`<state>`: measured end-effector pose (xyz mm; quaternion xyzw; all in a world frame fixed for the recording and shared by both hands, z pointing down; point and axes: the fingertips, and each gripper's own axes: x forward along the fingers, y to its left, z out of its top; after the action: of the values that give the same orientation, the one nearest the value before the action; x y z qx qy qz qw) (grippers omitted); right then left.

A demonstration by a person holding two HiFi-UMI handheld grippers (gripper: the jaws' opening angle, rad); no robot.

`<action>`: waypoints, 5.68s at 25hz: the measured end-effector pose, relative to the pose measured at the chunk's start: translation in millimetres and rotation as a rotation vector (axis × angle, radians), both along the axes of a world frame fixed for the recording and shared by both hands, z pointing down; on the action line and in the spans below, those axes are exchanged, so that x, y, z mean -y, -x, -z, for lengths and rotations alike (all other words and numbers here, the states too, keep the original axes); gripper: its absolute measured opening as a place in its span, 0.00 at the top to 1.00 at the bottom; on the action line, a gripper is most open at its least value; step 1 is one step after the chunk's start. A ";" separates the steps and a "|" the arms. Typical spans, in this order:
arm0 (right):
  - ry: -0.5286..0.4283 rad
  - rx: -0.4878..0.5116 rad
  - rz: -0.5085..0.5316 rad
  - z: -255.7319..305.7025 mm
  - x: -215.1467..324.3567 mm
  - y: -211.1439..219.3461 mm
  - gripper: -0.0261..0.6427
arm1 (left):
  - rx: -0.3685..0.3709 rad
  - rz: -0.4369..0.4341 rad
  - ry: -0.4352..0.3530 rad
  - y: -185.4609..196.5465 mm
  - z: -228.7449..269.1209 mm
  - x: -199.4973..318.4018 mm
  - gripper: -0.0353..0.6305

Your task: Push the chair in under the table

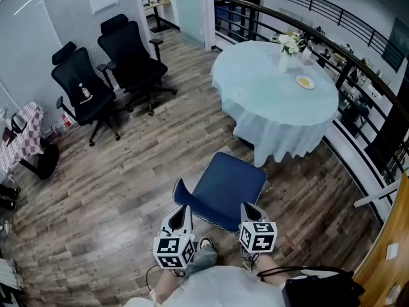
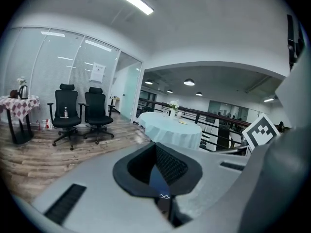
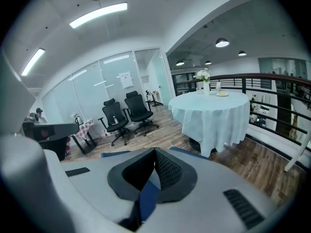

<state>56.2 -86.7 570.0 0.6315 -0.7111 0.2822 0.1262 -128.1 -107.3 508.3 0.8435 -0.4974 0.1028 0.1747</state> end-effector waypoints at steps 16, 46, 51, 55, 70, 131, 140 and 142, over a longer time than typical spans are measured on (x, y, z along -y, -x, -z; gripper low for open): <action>0.042 0.023 -0.042 -8.9 56.5 20.5 0.94 | -0.031 -0.117 0.067 -4.0 -32.0 85.7 0.94; 0.304 0.168 0.633 -62.5 -11.0 96.1 0.65 | 0.419 -1.159 0.248 -53.9 -111.8 5.7 0.59; 0.352 0.142 0.715 -72.0 -22.0 110.8 0.65 | 0.520 -1.325 0.303 -49.0 -132.4 -10.5 0.59; 0.392 0.073 0.761 -85.5 -27.6 112.6 0.65 | 0.674 -1.423 0.321 -42.7 -153.8 -20.5 0.59; 0.443 0.067 0.783 -101.7 -28.4 111.8 0.65 | 0.888 -1.563 0.207 -41.9 -176.6 -20.1 0.71; 0.361 -0.029 0.823 -97.7 58.8 -39.3 0.65 | 0.724 -1.389 0.163 -192.4 -175.3 67.8 0.63; 0.352 -0.040 0.830 -97.4 80.8 -62.8 0.65 | 0.724 -1.376 0.148 -215.8 -175.3 89.8 0.63; 0.346 -0.044 0.828 -97.1 85.3 -66.9 0.65 | 0.724 -1.374 0.146 -220.0 -175.1 94.2 0.63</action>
<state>123.1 -172.1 667.1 0.2691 -0.8434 0.3094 0.3472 91.9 -201.5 683.4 0.8628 0.1183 0.4893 -0.0464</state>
